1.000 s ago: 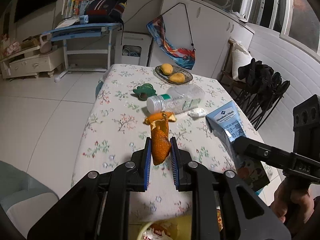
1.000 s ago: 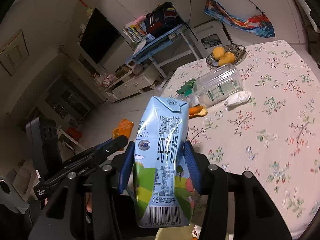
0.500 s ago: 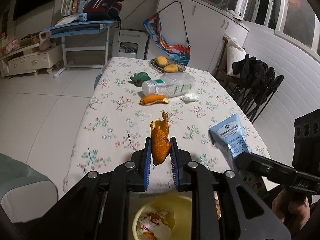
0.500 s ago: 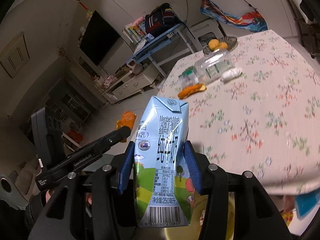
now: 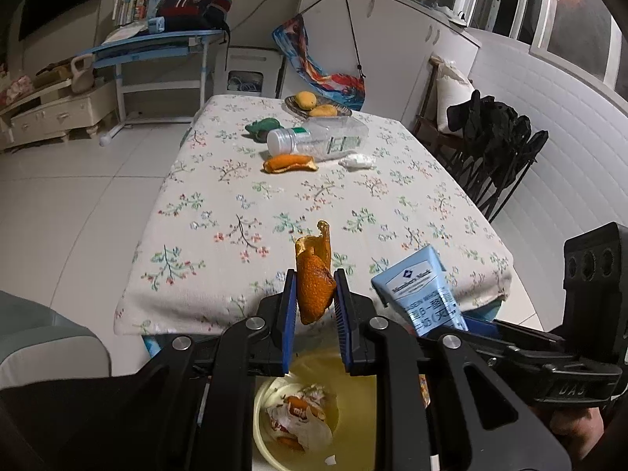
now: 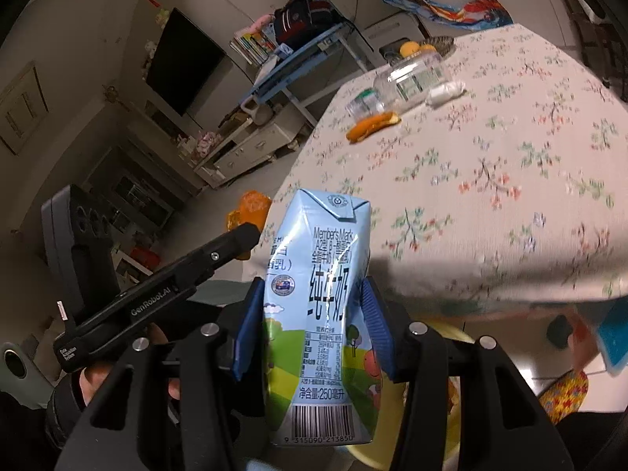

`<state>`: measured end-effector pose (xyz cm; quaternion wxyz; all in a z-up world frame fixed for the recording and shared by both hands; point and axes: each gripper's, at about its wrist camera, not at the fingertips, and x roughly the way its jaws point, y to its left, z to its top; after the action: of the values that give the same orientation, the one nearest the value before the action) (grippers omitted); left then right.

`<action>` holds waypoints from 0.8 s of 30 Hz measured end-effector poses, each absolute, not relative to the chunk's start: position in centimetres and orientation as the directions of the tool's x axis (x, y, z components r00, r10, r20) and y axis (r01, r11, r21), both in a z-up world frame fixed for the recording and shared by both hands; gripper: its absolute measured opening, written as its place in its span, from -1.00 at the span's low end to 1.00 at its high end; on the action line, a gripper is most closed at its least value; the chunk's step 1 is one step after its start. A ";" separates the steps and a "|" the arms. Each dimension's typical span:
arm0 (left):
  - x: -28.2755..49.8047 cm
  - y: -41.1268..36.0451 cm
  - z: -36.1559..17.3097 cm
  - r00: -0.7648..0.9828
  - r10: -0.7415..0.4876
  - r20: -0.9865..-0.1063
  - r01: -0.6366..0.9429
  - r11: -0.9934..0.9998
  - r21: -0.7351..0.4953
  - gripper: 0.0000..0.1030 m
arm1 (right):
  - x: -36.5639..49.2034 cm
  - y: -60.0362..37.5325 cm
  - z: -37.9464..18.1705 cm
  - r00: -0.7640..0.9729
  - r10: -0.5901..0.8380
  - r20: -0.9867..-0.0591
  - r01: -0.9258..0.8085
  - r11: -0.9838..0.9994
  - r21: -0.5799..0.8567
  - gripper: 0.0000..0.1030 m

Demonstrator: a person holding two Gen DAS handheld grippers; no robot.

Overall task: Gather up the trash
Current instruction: 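Lift the milk carton and orange peel and carry both toward the yellow basin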

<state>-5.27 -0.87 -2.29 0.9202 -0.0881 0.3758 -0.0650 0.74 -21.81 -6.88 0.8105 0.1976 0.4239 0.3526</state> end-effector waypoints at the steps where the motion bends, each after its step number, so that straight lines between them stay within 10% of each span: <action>1: -5.5 -1.0 -2.4 0.706 -0.187 -0.683 0.054 0.976 -0.212 -0.65 | 0.6 -21.8 -7.0 0.389 0.739 -0.550 -0.401 0.674 0.621 -0.04; 24: -8.4 -2.2 -4.0 0.662 -0.201 -0.722 0.073 0.976 -0.204 -0.65 | -2.4 -20.6 -12.0 0.261 0.653 -0.711 -0.271 0.757 0.595 -0.01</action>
<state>-8.44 -2.24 -4.01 0.9081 -0.0791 0.4042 -0.0752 -2.37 -20.55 -11.97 0.7734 0.1805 0.5293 0.2984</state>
